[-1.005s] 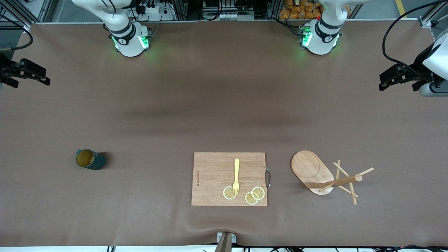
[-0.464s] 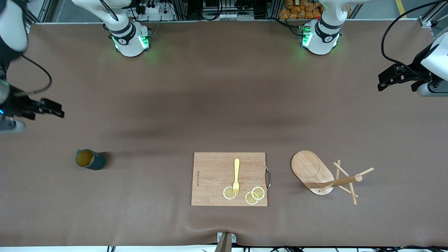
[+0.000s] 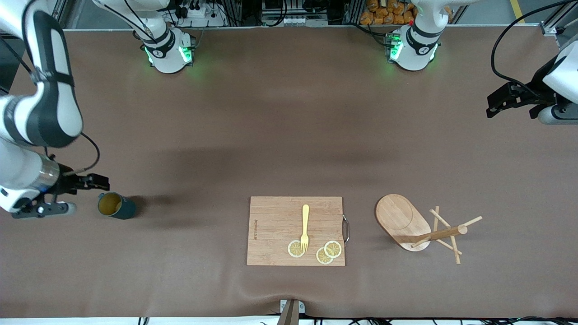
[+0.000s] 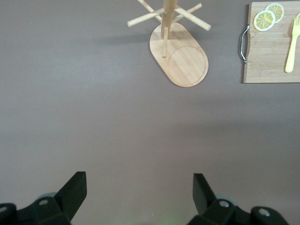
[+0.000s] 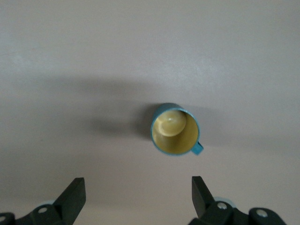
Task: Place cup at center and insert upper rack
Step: 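Reach the right gripper down to the teal mug and close on it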
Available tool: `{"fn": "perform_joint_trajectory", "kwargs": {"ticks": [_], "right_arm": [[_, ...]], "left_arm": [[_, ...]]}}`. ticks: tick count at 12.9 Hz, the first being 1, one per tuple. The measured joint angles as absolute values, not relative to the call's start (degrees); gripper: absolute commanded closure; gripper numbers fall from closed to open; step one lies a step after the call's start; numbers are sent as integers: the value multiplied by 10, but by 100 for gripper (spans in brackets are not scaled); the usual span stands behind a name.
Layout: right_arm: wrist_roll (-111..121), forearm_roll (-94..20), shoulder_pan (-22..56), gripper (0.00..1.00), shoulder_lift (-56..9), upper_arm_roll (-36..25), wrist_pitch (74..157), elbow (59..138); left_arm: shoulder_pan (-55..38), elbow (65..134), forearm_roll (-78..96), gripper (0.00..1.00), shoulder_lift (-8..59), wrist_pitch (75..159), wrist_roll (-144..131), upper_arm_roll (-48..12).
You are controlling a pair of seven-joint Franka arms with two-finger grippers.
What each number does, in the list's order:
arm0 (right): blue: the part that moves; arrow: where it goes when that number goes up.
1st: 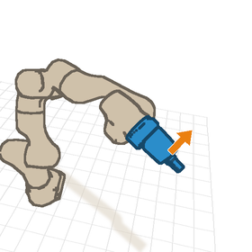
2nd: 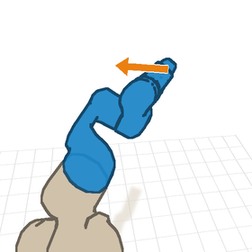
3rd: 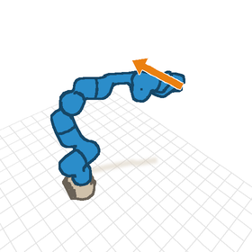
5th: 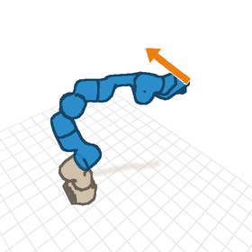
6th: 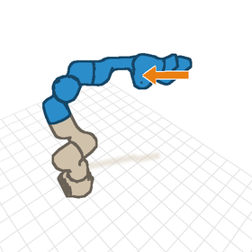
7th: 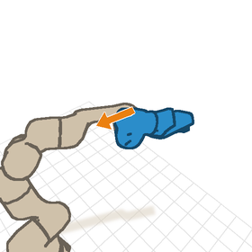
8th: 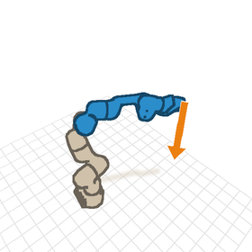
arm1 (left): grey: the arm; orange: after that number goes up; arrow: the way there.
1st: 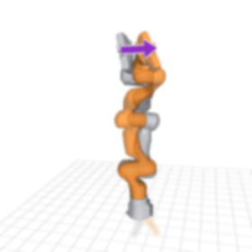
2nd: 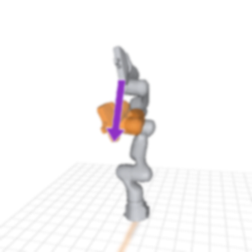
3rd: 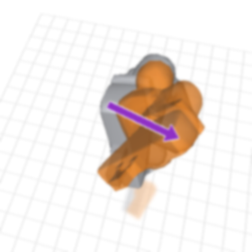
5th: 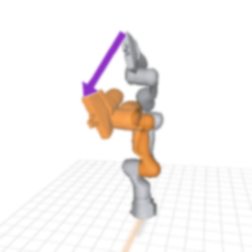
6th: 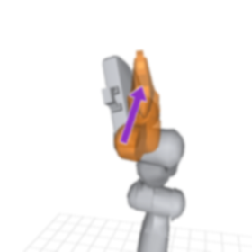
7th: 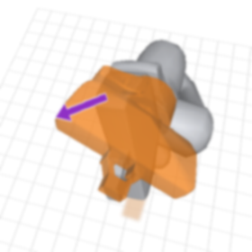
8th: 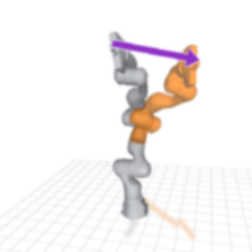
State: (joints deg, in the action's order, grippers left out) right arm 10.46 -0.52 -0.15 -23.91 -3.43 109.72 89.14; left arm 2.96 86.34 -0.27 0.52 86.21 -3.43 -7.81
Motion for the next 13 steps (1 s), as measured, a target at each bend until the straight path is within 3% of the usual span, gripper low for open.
{"fn": "perform_joint_trajectory", "kwargs": {"ticks": [4,13], "right_arm": [[140,-5,-8,0,-301,-37,1153,897],[145,-24,-12,3,-366,-38,1165,898]], "left_arm": [[29,864,1,0,6,862,-34,-78],[39,874,1,0,13,861,-34,-74]]}}
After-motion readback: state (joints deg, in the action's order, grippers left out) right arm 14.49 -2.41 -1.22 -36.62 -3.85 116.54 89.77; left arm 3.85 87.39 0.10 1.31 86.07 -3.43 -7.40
